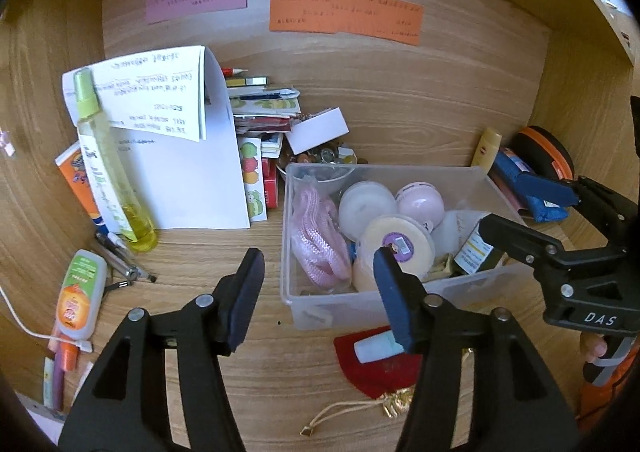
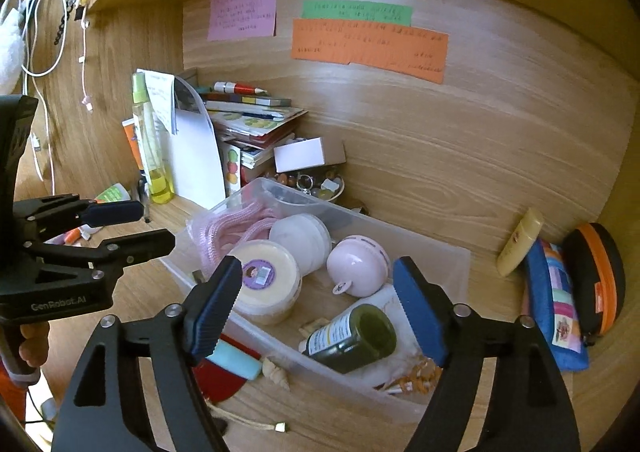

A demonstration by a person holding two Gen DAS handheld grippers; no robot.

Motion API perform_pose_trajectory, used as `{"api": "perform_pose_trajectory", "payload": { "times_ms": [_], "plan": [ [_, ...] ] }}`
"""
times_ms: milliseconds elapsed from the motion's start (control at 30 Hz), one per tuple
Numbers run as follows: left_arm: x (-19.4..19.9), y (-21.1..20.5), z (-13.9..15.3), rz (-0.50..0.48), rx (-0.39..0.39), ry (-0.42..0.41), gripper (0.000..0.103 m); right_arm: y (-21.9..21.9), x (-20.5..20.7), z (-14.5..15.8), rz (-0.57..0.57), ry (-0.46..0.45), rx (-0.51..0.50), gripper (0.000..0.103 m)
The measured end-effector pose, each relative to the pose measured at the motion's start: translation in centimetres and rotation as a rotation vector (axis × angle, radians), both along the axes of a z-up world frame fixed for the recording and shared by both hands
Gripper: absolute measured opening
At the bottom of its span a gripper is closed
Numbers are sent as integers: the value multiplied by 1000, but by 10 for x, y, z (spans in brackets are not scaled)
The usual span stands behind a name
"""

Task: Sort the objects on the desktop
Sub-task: 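Move both grippers back toward the red pouch and blue tube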

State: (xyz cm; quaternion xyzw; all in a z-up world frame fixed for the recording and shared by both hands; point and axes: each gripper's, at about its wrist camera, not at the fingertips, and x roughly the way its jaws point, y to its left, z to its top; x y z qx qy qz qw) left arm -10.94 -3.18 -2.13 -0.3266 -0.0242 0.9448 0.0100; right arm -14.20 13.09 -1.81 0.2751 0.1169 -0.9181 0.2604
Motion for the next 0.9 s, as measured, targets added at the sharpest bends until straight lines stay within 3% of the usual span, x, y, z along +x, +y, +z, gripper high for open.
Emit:
{"api": "perform_pose_trajectory", "payload": {
  "times_ms": [100, 167, 300, 433, 600, 900],
  "plan": [
    [9, 2, 2, 5, -4, 10, 64, 5, 7, 2, -4, 0, -9, 77],
    [16, 5, 4, 12, -9, 25, 72, 9, 11, 3, -9, -2, -11, 83],
    [26, 9, 7, 19, -14, 36, 78, 19, 21, 3, -23, 0, -18, 84],
    [33, 11, 7, 33, -6, 32, 91, 34, 29, 0, -45, -13, -27, 85],
    [36, 19, -4, 26, 5, -6, 93, 53, 36, -8, -73, -37, -41, 86],
    [38, 32, -49, -5, 41, -156, 93, 63, 41, -38, -71, -115, -17, 85]
  ]
}}
